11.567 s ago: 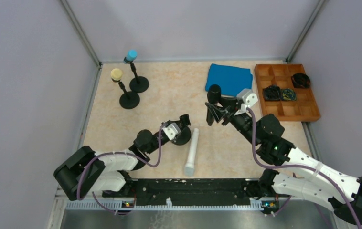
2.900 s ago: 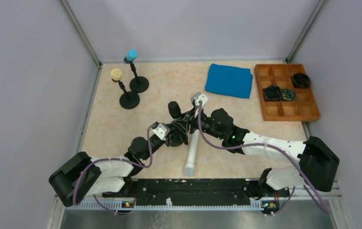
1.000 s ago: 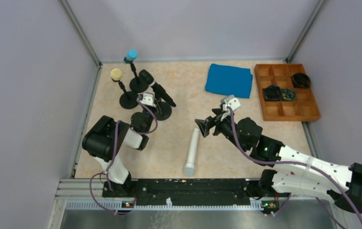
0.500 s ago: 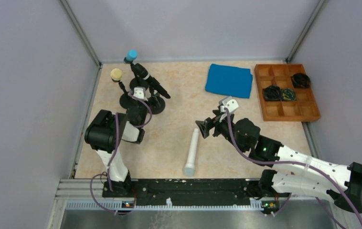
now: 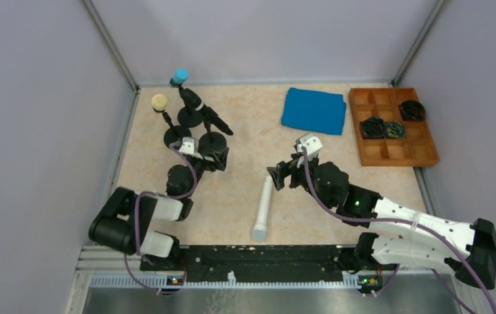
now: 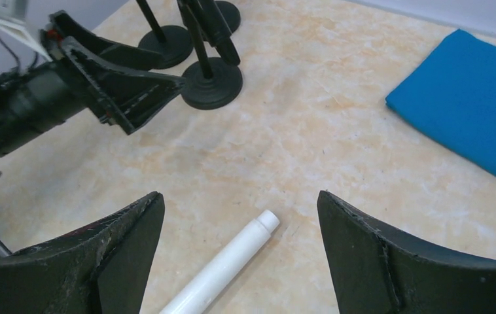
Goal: Attach the microphones to the stand
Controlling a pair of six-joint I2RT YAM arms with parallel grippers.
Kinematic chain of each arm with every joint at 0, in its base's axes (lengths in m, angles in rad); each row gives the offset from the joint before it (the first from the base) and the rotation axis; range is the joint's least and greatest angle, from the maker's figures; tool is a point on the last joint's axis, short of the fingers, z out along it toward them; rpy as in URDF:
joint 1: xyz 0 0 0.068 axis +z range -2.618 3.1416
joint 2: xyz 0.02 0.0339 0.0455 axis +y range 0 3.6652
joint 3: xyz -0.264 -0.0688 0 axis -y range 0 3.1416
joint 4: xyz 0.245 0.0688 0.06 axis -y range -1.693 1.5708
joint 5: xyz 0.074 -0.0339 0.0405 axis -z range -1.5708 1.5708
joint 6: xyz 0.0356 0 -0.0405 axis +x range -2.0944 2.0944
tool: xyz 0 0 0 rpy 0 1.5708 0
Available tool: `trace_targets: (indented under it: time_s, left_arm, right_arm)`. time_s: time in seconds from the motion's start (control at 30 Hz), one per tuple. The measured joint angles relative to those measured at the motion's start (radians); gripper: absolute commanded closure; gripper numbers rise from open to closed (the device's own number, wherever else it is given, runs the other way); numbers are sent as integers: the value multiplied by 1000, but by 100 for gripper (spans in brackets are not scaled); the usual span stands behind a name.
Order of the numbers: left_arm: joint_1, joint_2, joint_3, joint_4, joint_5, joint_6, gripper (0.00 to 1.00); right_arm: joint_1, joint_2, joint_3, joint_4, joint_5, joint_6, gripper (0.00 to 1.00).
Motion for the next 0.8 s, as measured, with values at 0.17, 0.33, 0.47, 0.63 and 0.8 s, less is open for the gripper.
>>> trace_targets:
  time_s: [0.17,0.33,0.47,0.63,0.8]
  left_arm:
    - [-81,-296,-32,-341,-64,-85,1]
    - [-106,-554,18,-789,-149,-198,1]
    - [-101,-670,126,-1089,-208,-230,1]
    - [-101,-874,209,-1326,-313,-225,1]
    - [-100,-949,305,-1504,-394,-207,1]
  right_arm:
    - [-9,27,0,-34,21,28,1]
    - [-171,33,-1,-73,-48,97,1]
    - [-416,11,-1,-113,-137,149,1]
    - [-625,-77,-9,-169,-240,169,1]
    - [-728,-271,-81,-185,-253,162,1]
